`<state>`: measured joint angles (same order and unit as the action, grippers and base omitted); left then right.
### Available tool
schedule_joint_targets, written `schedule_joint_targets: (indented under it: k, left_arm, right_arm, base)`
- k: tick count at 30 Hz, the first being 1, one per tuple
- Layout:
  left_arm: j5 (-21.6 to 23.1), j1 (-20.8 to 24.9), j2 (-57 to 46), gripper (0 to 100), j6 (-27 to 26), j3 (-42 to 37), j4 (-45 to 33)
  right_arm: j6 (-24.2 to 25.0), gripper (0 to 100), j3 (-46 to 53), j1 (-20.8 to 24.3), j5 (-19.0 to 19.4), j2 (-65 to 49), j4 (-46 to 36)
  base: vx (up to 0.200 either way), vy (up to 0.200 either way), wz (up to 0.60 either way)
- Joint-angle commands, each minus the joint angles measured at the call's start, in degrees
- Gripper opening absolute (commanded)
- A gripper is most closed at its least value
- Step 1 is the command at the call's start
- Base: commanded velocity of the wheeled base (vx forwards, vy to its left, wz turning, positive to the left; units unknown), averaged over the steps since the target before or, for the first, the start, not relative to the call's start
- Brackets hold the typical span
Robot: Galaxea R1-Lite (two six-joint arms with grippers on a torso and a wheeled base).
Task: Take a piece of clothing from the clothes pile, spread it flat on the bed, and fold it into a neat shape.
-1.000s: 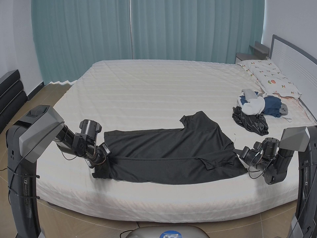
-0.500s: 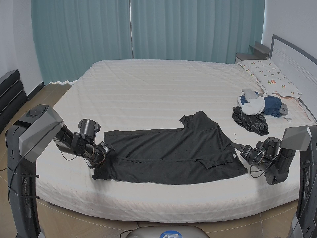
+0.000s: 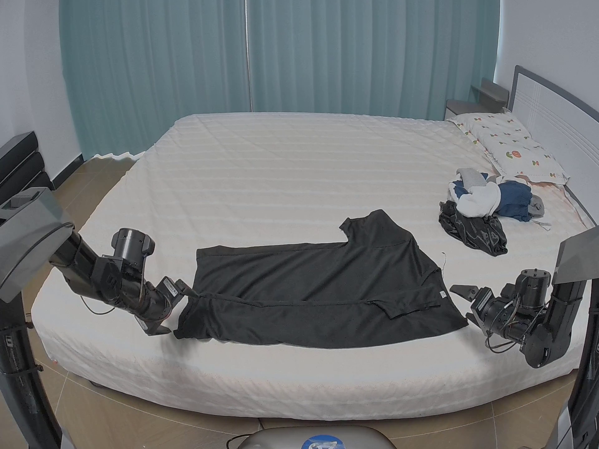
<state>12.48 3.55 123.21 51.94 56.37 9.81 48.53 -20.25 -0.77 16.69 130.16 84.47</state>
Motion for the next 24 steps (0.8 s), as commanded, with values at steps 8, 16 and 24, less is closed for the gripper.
schedule_joint_targets:
  k: [8, 16, 24]
  left_arm:
    - [-0.1, 3.5, -3.2, 100, 0.4, -15.9, 16.5]
    - [-8.8, 7.3, 0.0, 100, 0.4, -15.9, 18.0]
    - [-15.1, 8.9, 5.2, 100, 0.3, -13.9, 25.3]
  right_arm:
    - [8.8, 100, 7.0, 5.4, -6.1, -2.2, 1.0]
    - [9.1, 100, 7.8, 5.3, -6.8, 1.0, 5.1]
    - [9.1, 100, 7.9, 5.3, -7.0, 0.5, 5.1]
  base:
    - [0.0, 0.0, 0.0]
    - [0.0, 0.0, 0.0]
    - [0.0, 0.0, 0.0]
